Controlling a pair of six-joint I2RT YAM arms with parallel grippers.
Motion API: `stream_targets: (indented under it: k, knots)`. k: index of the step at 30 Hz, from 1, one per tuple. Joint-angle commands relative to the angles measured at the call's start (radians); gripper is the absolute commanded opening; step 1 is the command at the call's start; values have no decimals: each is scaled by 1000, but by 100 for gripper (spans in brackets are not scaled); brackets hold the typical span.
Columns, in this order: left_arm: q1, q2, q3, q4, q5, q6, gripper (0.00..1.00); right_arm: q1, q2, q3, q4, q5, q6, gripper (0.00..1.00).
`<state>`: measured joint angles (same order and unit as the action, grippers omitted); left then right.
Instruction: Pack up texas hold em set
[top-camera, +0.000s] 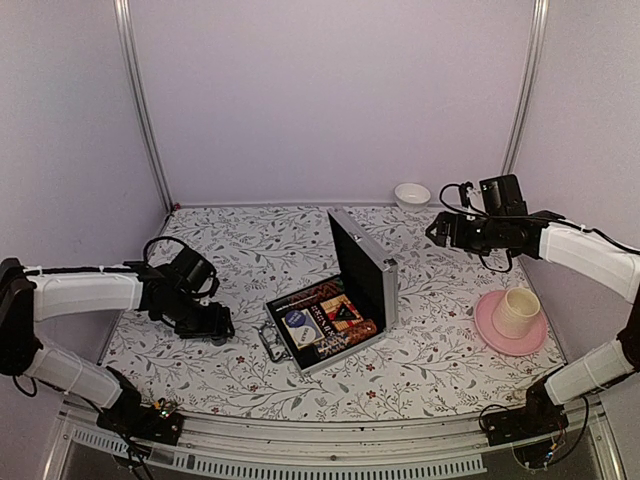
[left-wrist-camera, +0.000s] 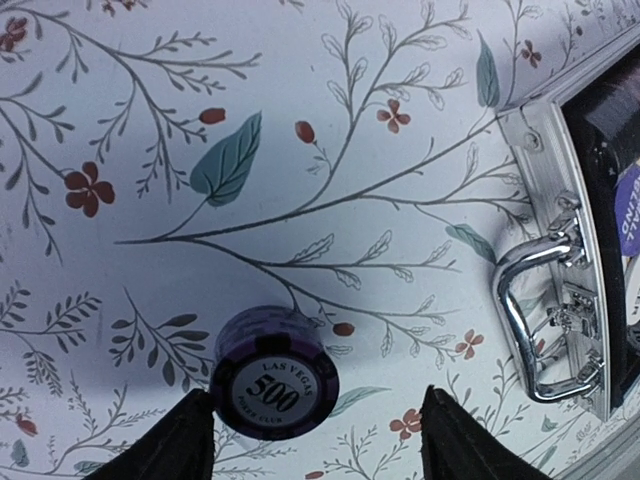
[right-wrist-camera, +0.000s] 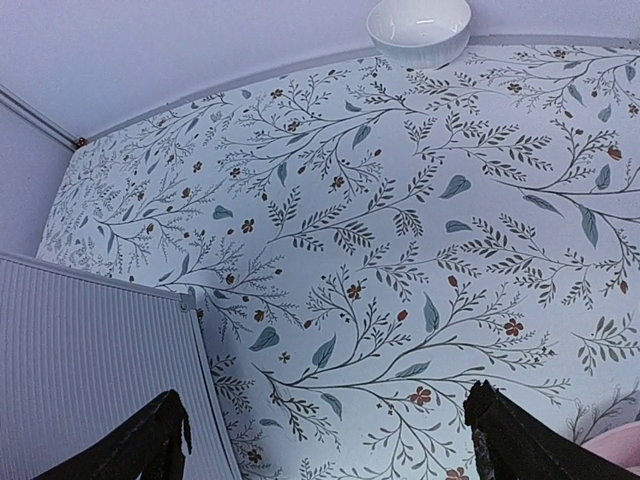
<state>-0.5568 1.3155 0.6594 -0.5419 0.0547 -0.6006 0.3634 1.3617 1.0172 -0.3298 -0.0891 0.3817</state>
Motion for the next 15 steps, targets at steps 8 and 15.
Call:
stream_targets:
  k: [8,15]
  knots:
    - [-75,94,76,-101,-192,-11,66,-9,-52,-42,40,-6,35,98]
    - [-111,64,114,-136,-324,-36,66,-8,-51,-47,43,-4,43,98]
